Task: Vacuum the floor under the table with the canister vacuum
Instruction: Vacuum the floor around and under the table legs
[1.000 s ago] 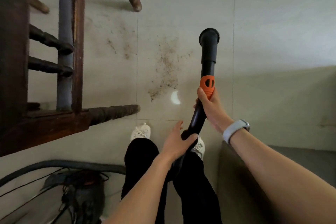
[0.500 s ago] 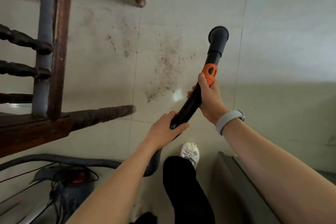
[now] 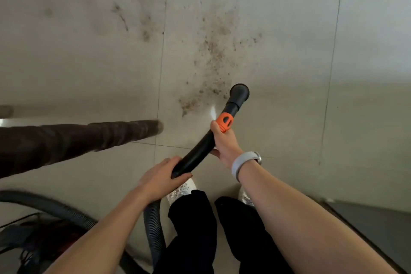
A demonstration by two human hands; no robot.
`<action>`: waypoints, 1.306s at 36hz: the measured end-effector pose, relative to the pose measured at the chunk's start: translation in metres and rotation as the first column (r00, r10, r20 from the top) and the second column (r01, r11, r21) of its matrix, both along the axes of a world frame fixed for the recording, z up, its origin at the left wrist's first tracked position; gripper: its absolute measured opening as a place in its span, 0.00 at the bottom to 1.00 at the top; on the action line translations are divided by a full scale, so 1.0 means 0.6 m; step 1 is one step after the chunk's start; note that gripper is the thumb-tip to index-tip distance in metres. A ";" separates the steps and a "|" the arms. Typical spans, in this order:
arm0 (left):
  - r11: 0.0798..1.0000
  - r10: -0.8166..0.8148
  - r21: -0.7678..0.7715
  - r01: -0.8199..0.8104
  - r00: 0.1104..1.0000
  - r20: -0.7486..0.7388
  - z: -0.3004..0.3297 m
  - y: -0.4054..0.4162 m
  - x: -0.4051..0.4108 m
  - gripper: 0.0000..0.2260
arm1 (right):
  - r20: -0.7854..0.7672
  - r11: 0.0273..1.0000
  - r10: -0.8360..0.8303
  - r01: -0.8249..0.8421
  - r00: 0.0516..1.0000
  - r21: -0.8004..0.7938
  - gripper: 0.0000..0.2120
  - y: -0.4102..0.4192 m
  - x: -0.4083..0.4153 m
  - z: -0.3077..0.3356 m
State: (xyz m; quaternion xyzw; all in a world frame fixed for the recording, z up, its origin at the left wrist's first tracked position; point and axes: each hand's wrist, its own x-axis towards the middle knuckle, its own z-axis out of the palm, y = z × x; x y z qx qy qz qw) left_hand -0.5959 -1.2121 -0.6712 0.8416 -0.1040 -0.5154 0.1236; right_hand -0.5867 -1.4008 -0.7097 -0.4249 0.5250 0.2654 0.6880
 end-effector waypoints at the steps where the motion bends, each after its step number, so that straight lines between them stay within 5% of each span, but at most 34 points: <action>1: 1.000 -0.007 0.008 0.007 1.000 -0.003 -0.016 0.007 -0.005 0.11 | -0.004 1.000 0.016 -0.016 1.000 -0.002 0.09 0.010 -0.001 -0.018; 6: 1.000 0.007 -0.014 -0.007 1.000 -0.012 -0.085 0.007 -0.024 0.15 | 0.059 0.990 0.137 -0.135 0.989 -0.035 0.08 0.057 0.001 -0.086; 13: 0.932 0.350 -0.083 -0.354 0.935 -0.058 -0.121 -0.018 -0.060 0.13 | 0.051 0.986 0.169 -0.169 0.984 -0.005 0.16 0.072 0.000 -0.112; 20: 0.941 0.325 -0.096 -0.324 0.946 -0.003 -0.137 0.017 -0.042 0.16 | -0.032 0.977 0.013 -0.006 0.999 0.215 0.22 0.051 0.030 -0.126; 25: 0.962 0.249 -0.125 -0.242 0.967 0.048 -0.190 0.049 -0.009 0.14 | 0.093 0.989 0.022 -0.035 0.995 0.141 0.10 0.049 0.091 -0.178; 30: 0.939 0.311 -0.193 -0.285 0.942 0.122 -0.235 0.039 -0.003 0.13 | 0.191 0.993 0.114 -0.106 0.975 -0.051 0.09 0.056 0.107 -0.206; 39: 0.933 0.205 -0.314 -0.179 0.977 0.054 -0.224 -0.034 -0.023 0.18 | 0.188 0.994 -0.081 0.092 0.979 -0.053 0.12 -0.004 0.066 -0.184; 47: 0.950 0.226 -0.250 -0.187 0.965 0.134 -0.236 0.011 -0.039 0.19 | 0.149 0.999 -0.020 0.025 0.989 -0.027 0.09 0.043 0.064 -0.185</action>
